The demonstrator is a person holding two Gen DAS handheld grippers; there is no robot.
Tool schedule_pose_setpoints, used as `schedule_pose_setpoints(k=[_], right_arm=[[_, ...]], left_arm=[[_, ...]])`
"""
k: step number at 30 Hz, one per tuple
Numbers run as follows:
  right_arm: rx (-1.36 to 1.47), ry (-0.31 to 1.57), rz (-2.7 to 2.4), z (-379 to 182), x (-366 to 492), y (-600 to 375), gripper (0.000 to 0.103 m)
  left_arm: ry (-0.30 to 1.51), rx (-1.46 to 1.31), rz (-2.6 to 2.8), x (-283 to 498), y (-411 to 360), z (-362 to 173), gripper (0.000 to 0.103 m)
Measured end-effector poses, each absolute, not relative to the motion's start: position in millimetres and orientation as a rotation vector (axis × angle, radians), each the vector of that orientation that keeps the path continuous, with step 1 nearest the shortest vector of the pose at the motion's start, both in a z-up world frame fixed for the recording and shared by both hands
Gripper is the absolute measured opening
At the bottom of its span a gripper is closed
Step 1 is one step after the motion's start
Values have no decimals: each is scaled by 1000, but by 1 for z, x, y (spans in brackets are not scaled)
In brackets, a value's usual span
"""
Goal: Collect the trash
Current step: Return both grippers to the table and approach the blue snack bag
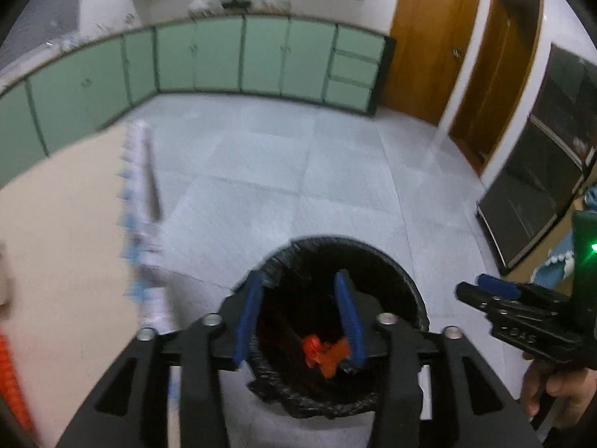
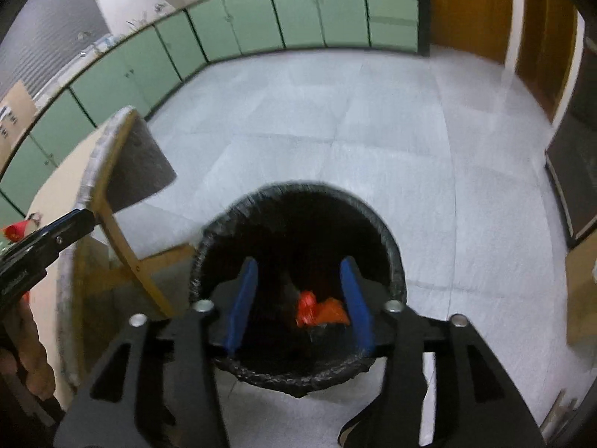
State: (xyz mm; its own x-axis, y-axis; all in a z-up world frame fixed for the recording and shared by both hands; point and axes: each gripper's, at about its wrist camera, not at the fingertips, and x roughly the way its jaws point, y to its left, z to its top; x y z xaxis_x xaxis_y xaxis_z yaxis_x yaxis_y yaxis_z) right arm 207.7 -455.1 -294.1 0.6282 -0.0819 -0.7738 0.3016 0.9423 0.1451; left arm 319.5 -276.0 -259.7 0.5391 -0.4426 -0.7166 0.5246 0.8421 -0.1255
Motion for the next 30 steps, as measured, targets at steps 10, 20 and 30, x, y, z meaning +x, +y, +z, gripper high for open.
schedule_pose_setpoints(k=[10, 20, 30], right_arm=[[82, 676, 36, -199, 188, -319, 77], [-9, 632, 289, -166, 205, -172, 78], [-88, 599, 415, -165, 229, -65, 78]], left_arm=[[571, 53, -259, 234, -89, -169, 70], [493, -51, 94, 161, 92, -159, 75], [551, -127, 156, 185, 152, -196, 75]])
